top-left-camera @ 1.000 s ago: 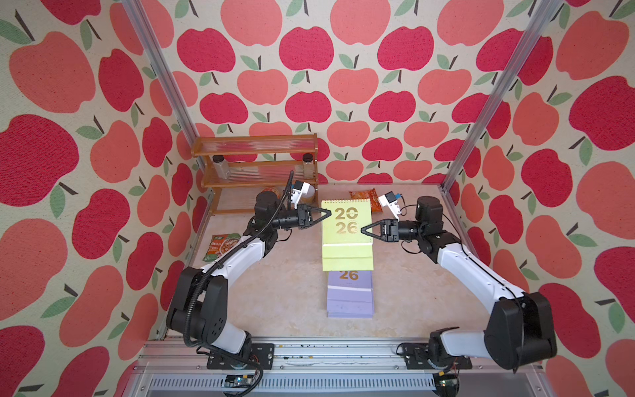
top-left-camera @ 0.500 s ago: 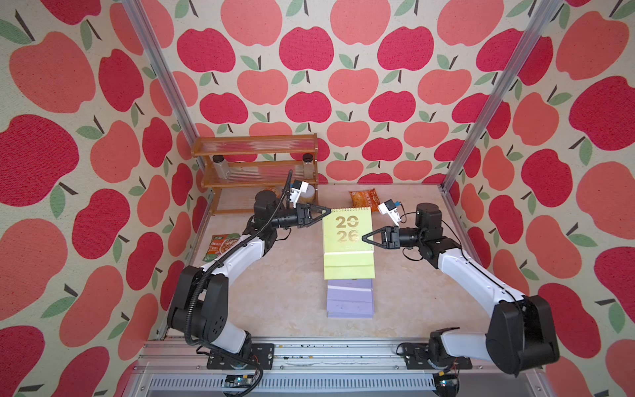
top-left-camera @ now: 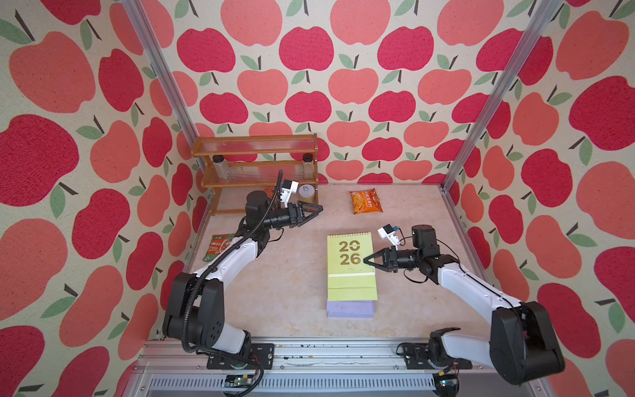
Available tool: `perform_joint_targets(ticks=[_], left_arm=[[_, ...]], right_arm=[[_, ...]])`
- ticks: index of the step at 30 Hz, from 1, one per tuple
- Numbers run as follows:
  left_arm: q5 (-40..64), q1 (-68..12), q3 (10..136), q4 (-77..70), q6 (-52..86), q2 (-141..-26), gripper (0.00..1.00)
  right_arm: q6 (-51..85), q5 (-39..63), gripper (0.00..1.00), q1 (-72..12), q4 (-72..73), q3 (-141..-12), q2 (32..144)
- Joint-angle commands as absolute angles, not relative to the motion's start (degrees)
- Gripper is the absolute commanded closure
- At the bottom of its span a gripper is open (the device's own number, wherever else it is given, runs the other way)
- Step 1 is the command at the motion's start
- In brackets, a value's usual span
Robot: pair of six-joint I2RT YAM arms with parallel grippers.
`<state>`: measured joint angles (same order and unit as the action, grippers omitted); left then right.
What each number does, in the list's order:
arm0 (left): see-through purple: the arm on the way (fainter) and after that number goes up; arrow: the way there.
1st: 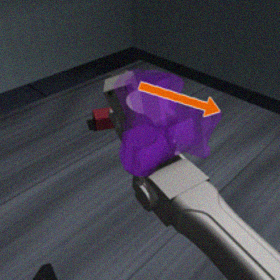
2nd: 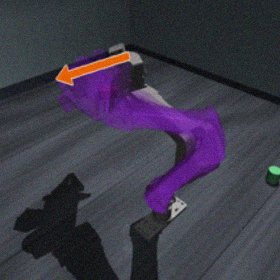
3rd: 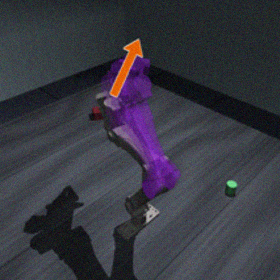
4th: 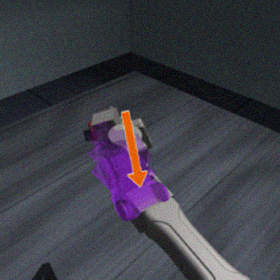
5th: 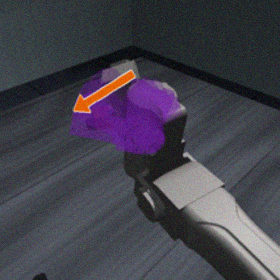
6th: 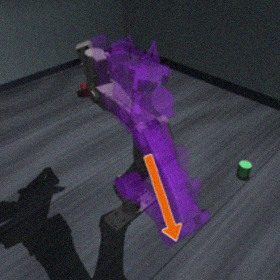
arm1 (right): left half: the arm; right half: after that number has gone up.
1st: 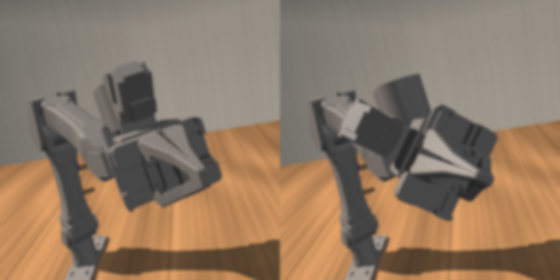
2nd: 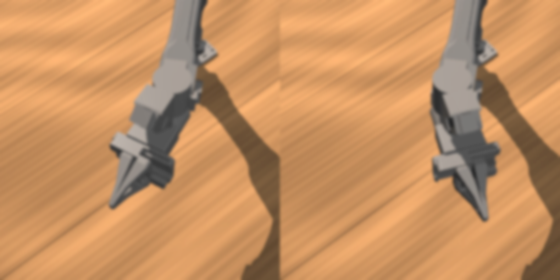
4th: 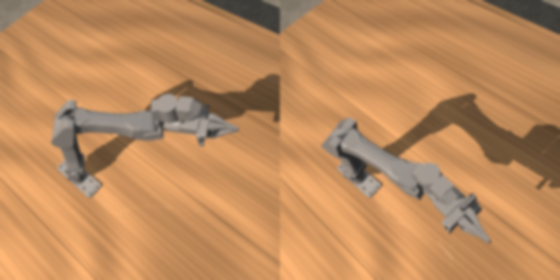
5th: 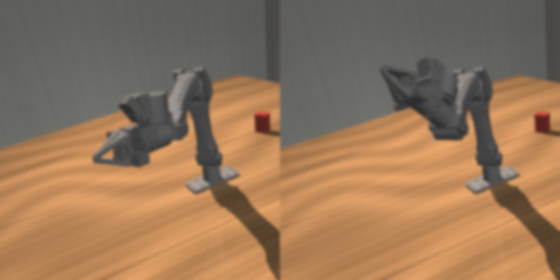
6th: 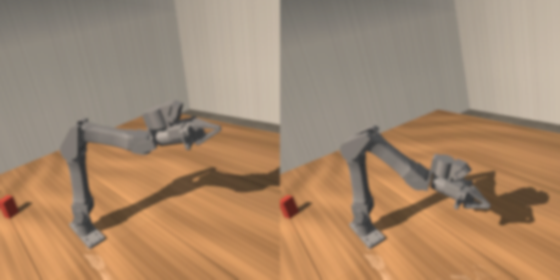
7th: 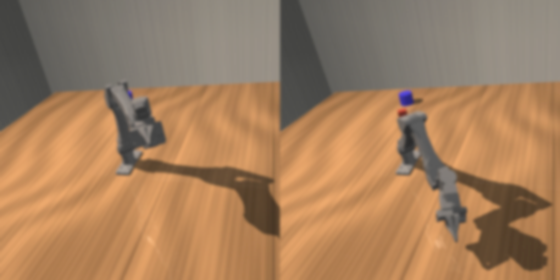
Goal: Stack the calendars
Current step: Place the calendar at the calendar.
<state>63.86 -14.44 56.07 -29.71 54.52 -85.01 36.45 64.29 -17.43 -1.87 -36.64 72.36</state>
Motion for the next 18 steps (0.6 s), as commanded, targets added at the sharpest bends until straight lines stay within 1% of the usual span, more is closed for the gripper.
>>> perform_joint_targets(ticks=[1,18], left_arm=[[64.1,-14.3,55.2,-30.1,53.4,-84.0,0.29],[64.4,-14.2,55.0,-31.9,54.7,-85.4,0.29]], right_arm=[[36.2,64.4,1.00,-17.0,-0.9,-36.3,73.3],[35.3,61.7,1.00,-17.0,-1.1,-34.4,76.0]])
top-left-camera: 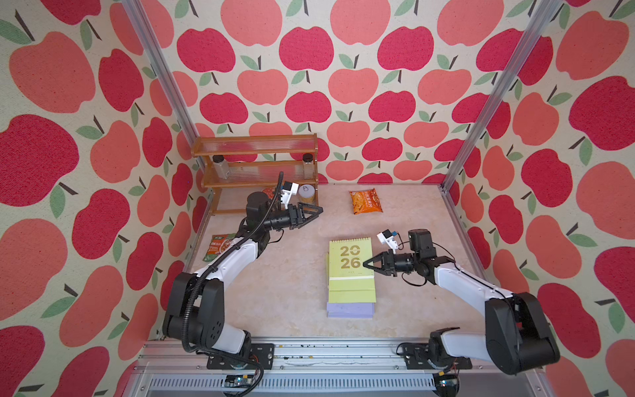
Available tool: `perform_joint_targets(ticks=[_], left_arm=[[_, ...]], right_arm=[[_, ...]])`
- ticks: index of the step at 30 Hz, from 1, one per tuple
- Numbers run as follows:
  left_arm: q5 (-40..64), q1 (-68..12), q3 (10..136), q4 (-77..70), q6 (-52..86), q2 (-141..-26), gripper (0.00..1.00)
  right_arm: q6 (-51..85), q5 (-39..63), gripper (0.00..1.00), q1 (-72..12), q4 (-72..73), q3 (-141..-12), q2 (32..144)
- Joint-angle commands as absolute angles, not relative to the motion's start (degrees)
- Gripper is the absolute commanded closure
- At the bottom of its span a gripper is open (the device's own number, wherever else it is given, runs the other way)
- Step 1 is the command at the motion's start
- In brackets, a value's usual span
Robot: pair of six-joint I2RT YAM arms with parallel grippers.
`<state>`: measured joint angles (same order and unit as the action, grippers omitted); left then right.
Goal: Stack the calendars
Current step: Place the calendar at the calendar.
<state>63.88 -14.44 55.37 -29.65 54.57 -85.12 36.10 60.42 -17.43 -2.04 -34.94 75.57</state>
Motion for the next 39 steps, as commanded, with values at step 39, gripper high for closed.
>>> perform_joint_targets(ticks=[39], left_arm=[[64.4,-14.4,54.1,-33.0,55.1,-86.1,0.29]], right_arm=[[35.3,56.1,0.96,-20.6,-1.7,-32.8,76.4]])
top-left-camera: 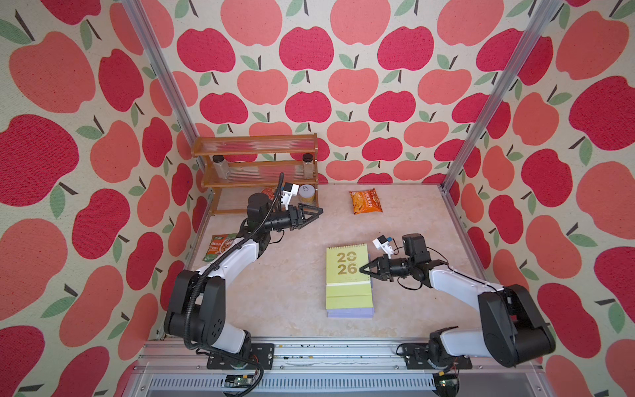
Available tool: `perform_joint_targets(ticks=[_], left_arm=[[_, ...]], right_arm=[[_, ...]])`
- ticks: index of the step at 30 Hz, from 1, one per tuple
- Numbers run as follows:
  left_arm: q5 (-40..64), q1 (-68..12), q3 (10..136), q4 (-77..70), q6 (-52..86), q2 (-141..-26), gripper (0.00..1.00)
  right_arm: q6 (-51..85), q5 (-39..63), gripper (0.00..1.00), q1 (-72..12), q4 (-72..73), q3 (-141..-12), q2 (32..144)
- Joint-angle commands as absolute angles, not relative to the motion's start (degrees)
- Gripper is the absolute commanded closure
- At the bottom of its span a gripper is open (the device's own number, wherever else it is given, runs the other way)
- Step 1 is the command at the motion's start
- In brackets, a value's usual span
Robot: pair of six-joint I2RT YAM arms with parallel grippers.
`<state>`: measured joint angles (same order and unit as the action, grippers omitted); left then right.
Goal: Stack the calendars
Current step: Place the calendar at the calendar.
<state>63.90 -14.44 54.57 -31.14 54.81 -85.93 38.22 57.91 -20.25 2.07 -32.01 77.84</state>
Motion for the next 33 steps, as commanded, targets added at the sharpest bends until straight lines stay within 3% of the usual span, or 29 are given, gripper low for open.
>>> perform_joint_targets(ticks=[1,19,24,27,29,33], left_arm=[[64.4,-14.3,54.1,-32.9,55.1,-86.2,0.29],[64.2,-14.3,54.1,-32.9,55.2,-86.6,0.29],[64.3,-14.2,54.3,-32.6,55.1,-86.6,0.29],[64.3,-13.6,54.5,-32.1,55.1,-86.5,0.17],[64.1,-12.9,54.8,-30.5,54.4,-86.0,0.01],[61.5,-10.5,57.1,-18.4,47.6,-83.1,0.01]], right_arm=[[35.0,55.7,0.93,-20.5,-2.2,-32.9,76.4],[31.5,50.1,0.52,-20.4,-9.0,-35.7,75.5],[30.2,44.4,0.44,-20.3,-17.7,-38.6,73.7],[27.6,36.4,0.40,-20.3,-26.5,-41.4,72.6],[25.8,30.5,0.37,-20.4,-30.3,-42.6,71.8],[22.2,23.3,0.31,-20.0,-35.1,-44.9,71.2]])
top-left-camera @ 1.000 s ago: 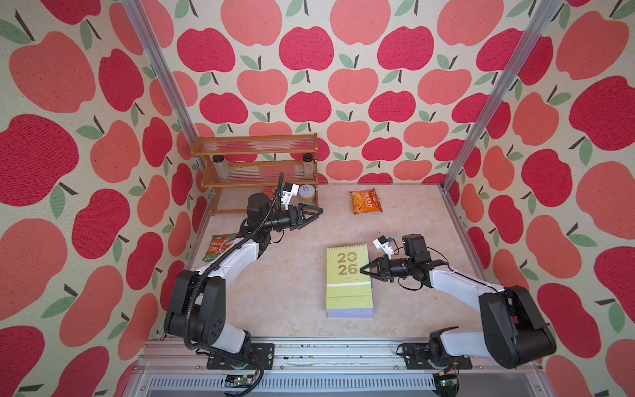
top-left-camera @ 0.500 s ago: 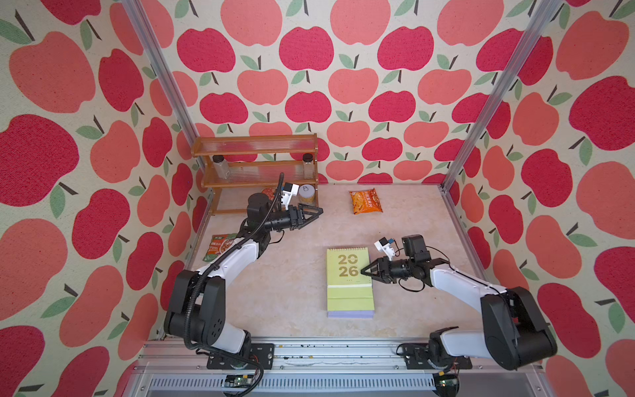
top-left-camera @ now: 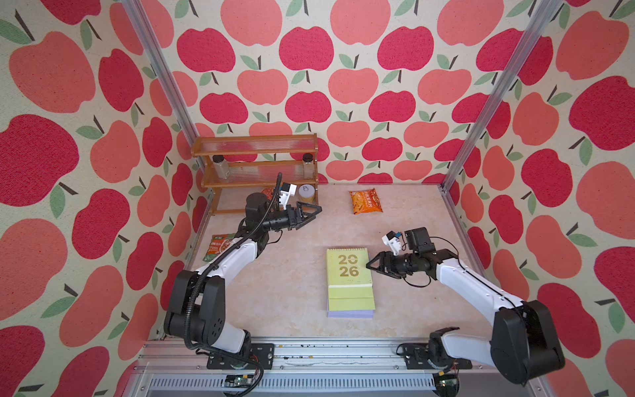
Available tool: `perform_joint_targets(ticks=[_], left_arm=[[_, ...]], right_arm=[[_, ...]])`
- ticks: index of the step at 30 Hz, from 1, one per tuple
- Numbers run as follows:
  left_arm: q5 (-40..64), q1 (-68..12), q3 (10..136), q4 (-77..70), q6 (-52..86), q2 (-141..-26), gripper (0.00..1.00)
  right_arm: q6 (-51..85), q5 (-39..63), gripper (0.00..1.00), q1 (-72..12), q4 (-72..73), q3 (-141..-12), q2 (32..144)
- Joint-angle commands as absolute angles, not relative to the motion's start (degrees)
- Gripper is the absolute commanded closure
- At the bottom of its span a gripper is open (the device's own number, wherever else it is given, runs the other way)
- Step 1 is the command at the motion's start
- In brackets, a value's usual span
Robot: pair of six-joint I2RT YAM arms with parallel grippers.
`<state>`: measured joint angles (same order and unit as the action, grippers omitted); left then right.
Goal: Stack the calendars
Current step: Place the calendar at the calendar, then reset both arms
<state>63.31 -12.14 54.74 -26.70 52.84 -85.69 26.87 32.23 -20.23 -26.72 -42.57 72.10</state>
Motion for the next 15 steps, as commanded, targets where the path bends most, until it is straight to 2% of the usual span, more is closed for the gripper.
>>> perform_joint_targets(ticks=[1,2,3,7,12,15], left_arm=[[60.0,-9.9,57.9,-14.0,45.0,-82.0,0.01],[57.7,-9.1,58.5,-10.2,42.6,-80.6,0.01],[55.1,-8.1,58.9,-7.4,40.9,-78.9,0.00],[44.4,-6.0,61.5,4.1,33.0,-72.7,0.01],[26.4,-5.9,64.4,18.7,22.0,-67.6,0.01],[12.8,-5.5,61.6,20.7,22.3,-64.3,0.01]], right_arm=[[21.5,21.4,0.23,-19.8,-36.2,-45.8,71.0],[20.8,19.1,0.03,-19.5,-37.1,-46.9,70.5],[20.2,16.9,0.01,-19.1,-37.6,-47.9,69.8],[17.7,10.1,0.01,-17.4,-36.7,-50.7,65.4],[13.0,0.4,0.01,-13.9,-35.7,-53.9,63.5],[8.9,1.1,0.01,-10.6,-33.6,-54.0,64.2]])
